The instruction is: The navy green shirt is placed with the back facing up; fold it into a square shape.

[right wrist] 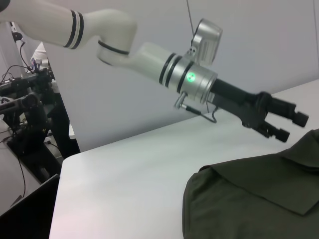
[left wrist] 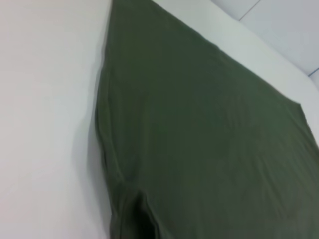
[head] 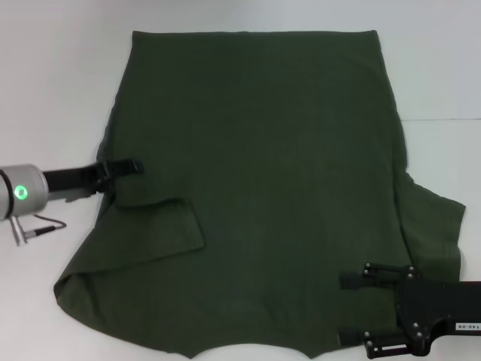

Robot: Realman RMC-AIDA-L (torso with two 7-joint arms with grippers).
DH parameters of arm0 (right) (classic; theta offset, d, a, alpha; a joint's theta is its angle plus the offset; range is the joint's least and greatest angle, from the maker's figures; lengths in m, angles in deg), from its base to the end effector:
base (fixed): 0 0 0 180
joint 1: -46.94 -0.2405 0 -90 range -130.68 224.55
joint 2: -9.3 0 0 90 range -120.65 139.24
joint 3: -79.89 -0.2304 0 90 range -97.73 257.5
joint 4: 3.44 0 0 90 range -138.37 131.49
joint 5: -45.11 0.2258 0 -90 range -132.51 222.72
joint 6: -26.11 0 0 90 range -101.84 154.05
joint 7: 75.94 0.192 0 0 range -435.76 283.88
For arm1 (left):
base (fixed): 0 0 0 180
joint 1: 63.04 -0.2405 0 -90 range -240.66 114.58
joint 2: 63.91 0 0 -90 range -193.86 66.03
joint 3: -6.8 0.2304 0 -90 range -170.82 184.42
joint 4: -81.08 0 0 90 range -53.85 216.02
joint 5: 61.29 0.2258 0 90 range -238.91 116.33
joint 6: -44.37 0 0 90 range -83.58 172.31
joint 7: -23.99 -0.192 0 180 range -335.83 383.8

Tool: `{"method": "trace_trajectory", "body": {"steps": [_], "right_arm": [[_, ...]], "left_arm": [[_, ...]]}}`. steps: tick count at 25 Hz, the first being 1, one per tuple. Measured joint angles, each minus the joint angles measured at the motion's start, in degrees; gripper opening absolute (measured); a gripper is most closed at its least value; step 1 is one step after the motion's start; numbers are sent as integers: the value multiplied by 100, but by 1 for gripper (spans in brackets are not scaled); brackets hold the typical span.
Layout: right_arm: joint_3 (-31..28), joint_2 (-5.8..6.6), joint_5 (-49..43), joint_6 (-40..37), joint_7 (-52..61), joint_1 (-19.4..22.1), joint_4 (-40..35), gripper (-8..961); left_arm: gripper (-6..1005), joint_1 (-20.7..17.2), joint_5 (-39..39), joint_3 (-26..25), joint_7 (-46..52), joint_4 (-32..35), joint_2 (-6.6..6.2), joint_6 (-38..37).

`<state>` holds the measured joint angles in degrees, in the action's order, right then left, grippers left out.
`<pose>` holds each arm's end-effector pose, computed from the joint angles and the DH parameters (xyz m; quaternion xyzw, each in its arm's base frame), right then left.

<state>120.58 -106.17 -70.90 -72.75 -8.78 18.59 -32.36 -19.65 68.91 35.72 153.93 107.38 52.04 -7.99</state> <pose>0.2475 0.2968 -0.0350 -0.9527 0.1582 0.2545 0.0500 -0.2888 0.4555 -0.0140 -0.7009 -0.6192 -0.2098 0.2852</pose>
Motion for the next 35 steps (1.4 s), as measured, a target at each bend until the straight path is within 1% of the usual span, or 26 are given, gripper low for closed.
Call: {"method": "trace_trajectory", "body": {"steps": [1,5,7,16,20,24,30,35], "right_arm": [[0,0,0,0,5,-3,0,897],[0,3,0,-1,18,0,0,898],[0,6,0,-1,18,8,0,898],[-16,19,0,10,18,35,0,897],[-20,26,0,15,23,31,0,898],[-24,26,0,16,25,20,0,897],[-3,27,0,71,33,4,0,898],[0,32,0,77,34,-2,0,896]], "left_arm": [[927,11,-7,0,-64,-52,11,50],[923,47,-67,30,-430,-173,154,375],[923,68,-78,48,-467,-193,183,454],[922,103,-75,130,-627,-286,208,699],[922,114,-88,114,-651,-230,180,664],[921,118,-92,125,-711,-234,165,790],[921,139,-74,127,-936,-292,264,978],[921,194,-88,131,-1000,-425,293,976]]}}
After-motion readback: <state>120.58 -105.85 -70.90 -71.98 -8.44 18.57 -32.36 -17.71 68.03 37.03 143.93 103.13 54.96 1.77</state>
